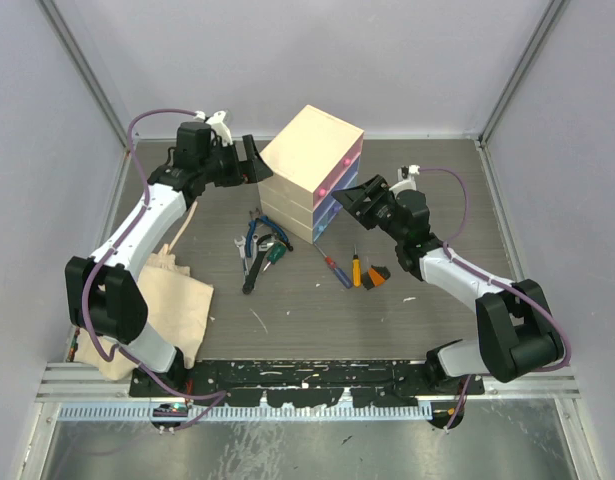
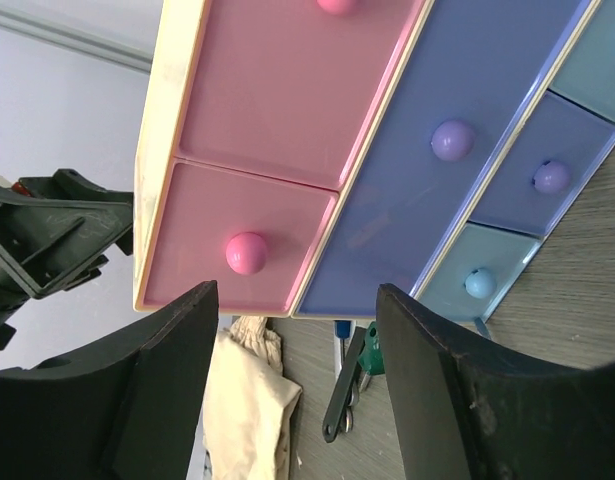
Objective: Sort the tools into containers
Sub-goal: Open the drawer in the storage box.
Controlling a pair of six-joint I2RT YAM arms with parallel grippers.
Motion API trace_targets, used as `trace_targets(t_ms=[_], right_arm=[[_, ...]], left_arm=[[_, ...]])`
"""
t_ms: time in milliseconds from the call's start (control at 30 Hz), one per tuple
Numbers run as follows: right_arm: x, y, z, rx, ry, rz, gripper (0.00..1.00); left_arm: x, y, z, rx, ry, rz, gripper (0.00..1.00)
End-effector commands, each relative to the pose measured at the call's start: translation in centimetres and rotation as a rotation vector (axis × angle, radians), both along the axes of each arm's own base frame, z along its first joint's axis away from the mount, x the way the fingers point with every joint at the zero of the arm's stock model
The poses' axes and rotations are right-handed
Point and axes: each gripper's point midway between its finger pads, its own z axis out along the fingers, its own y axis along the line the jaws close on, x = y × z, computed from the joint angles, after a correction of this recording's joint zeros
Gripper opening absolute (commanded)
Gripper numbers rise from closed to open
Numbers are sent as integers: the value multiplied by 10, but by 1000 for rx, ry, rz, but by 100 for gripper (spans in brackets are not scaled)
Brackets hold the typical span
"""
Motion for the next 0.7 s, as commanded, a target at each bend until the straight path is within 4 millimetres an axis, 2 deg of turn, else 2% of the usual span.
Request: trace_targets(t_ms=[0,367,533,667], right_arm=[[2,0,25,24,-93,-5,69],[5,18,34,137,-98,72,63],[8,21,28,147,-76,81,62],[7,23,29,158,-80,92,61]], left_arm=[[7,-1,17,2,-43,0,90],[7,-2,19,1,-42,-4,90],[6,-5,43,-45,-115,-13,92],[13,-7,51,-72,-122,7,93]])
